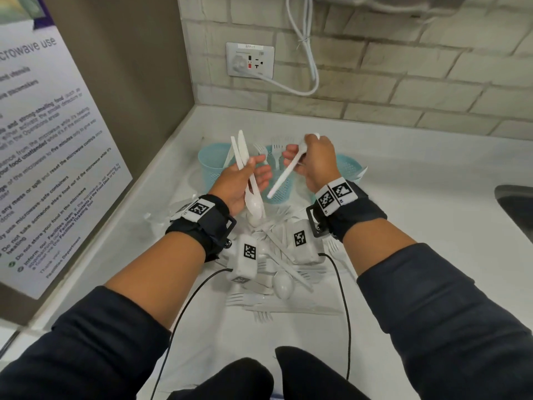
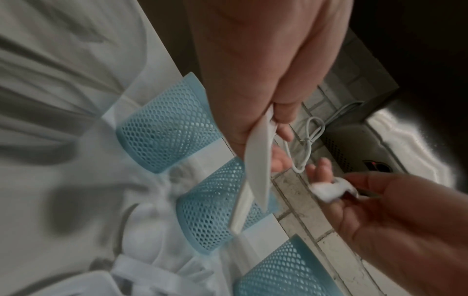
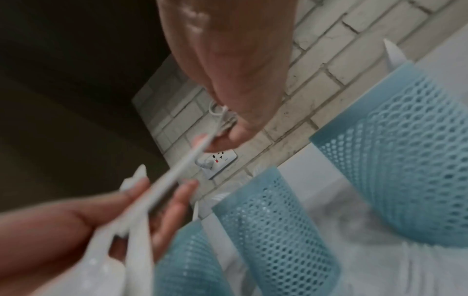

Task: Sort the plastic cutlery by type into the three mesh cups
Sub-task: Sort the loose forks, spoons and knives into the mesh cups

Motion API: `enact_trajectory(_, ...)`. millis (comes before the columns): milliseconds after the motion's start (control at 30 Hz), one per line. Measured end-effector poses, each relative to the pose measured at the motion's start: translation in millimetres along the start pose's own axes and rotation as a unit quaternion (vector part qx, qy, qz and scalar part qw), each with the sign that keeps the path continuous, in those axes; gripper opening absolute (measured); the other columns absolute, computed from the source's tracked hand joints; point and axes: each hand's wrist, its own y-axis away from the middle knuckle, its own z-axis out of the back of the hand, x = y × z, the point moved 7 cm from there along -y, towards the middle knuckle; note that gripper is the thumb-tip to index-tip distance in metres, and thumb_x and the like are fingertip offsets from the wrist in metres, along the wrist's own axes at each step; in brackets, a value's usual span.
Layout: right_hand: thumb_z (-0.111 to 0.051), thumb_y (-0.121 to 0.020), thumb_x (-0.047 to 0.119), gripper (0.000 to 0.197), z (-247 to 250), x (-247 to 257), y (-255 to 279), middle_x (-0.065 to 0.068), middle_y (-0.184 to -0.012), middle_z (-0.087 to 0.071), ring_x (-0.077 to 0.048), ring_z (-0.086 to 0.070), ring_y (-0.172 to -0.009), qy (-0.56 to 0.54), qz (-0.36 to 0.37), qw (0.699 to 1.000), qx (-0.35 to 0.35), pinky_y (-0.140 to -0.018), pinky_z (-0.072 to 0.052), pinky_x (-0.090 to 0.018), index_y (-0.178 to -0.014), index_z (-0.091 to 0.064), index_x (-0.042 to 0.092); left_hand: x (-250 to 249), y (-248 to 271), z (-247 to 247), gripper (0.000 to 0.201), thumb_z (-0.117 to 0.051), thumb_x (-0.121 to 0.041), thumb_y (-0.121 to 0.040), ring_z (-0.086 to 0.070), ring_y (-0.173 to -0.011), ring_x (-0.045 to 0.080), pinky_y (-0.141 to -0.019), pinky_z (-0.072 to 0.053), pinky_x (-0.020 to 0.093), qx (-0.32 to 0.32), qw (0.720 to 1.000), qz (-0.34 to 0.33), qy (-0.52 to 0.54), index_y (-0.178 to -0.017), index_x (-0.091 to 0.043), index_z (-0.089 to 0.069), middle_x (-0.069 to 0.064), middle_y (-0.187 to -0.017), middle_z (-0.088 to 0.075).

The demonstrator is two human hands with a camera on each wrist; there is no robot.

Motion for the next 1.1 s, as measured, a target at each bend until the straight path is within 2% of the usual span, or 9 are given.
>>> enact_trajectory(100,-0.036,-0.097,0.012,0.007,-1.3,-1.6,3.5,-0.010,-0.066,-0.054,-0.014,-0.047,-0.043,0.071,0.025,0.997,0.030,-0.038,-0.039,-0.020,-0.102,-0.034,0.009,-8.1,0.8,-2.0,0.035,-0.035,-0.020,-0.101,-0.062,-0.091,0.011,-0.084,-0.050,0.021,-0.001,0.999,-0.041,0.014,-0.129,-0.005,-0.048,0.004,-0.099,-0.062)
enact_trajectory(200,-0.057,-0.090,0.020,0.017,-5.2,-15.6,7.0,-0.003,-0.062,-0.047,-0.005,-0.032,-0.035,0.189,-0.013,0.977,0.099,-0.034,-0.023,-0.015,-0.095,-0.043,0.012,-15.0,1.1,-2.6,0.033,-0.036,-0.016,-0.101,-0.061,-0.091,0.010,-0.087,-0.049,0.021,-0.014,0.995,-0.080,0.061,-0.129,-0.003,-0.047,0.003,-0.097,-0.061)
enact_trajectory(333,-0.065,-0.083,0.042,0.030,-12.1,-34.1,28.8,0.003,-0.066,-0.056,-0.005,-0.025,-0.043,0.325,-0.095,0.918,0.206,-0.036,-0.019,-0.015,-0.095,-0.059,0.015,-23.2,0.0,-2.3,0.025,-0.035,-0.017,-0.101,-0.060,-0.095,0.012,-0.096,-0.045,0.026,-0.025,0.987,-0.116,0.109,-0.119,-0.008,-0.050,0.003,-0.099,-0.061)
enact_trajectory(500,-0.047,-0.091,0.052,0.041,-14.5,-39.1,47.9,0.011,-0.030,-0.041,-0.002,-0.022,-0.031,0.461,-0.163,0.825,0.283,-0.026,-0.019,-0.011,-0.104,-0.056,0.014,-28.2,0.8,-6.3,0.021,-0.033,-0.018,-0.101,-0.059,-0.101,0.015,-0.097,-0.045,0.025,-0.036,0.981,-0.137,0.134,-0.101,-0.014,-0.054,0.003,-0.102,-0.061)
enact_trajectory(567,-0.054,-0.087,0.053,0.045,-13.4,-43.4,40.9,0.011,-0.038,-0.032,-0.004,-0.024,-0.036,0.444,-0.158,0.838,0.276,-0.028,-0.018,-0.011,-0.104,-0.063,0.012,-28.1,1.4,-9.6,0.021,-0.034,-0.018,-0.101,-0.060,-0.098,0.014,-0.095,-0.046,0.025,-0.033,0.980,-0.140,0.139,-0.100,-0.014,-0.054,0.004,-0.102,-0.061)
enact_trajectory(700,-0.069,-0.083,0.032,0.017,0.2,-38.1,25.5,0.004,-0.052,-0.031,-0.007,-0.027,-0.039,0.374,-0.121,0.899,0.193,-0.030,-0.022,-0.014,-0.095,-0.064,0.022,-32.7,1.0,-4.3,0.019,-0.036,-0.016,-0.101,-0.062,-0.094,0.012,-0.089,-0.050,0.024,-0.050,0.981,-0.145,0.116,-0.105,-0.010,-0.054,0.003,-0.099,-0.063)
enact_trajectory(833,-0.067,-0.084,0.010,0.015,19.6,-25.7,7.4,0.000,-0.060,-0.042,-0.010,-0.031,-0.046,0.241,-0.049,0.968,0.055,-0.037,-0.029,-0.019,-0.099,-0.064,0.008,-38.0,-0.9,6.4,0.022,-0.038,-0.015,-0.100,-0.064,-0.092,0.011,-0.080,-0.054,0.023,-0.081,0.981,-0.147,0.102,-0.115,-0.007,-0.051,0.002,-0.099,-0.064)
enact_trajectory(967,-0.058,-0.090,0.008,0.015,27.3,-0.4,-2.4,0.004,-0.066,-0.051,-0.007,-0.042,-0.054,0.233,0.063,0.970,-0.041,-0.049,-0.035,-0.019,-0.102,-0.066,0.005,-36.1,1.7,5.4,0.018,-0.041,-0.015,-0.100,-0.066,-0.090,0.015,-0.078,-0.056,0.026,-0.083,0.983,-0.135,0.094,-0.109,-0.006,-0.053,0.005,-0.098,-0.065)
enact_trajectory(1100,-0.050,-0.093,0.007,0.021,33.1,15.9,-10.0,0.006,-0.071,-0.052,-0.006,-0.044,-0.061,0.225,0.108,0.966,-0.065,-0.057,-0.037,-0.018,-0.105,-0.066,0.004,-33.7,2.5,5.3,0.018,-0.036,-0.013,-0.101,-0.069,-0.075,0.016,-0.074,-0.057,0.029,-0.079,0.991,-0.086,0.071,-0.098,-0.010,-0.052,0.009,-0.092,-0.067)
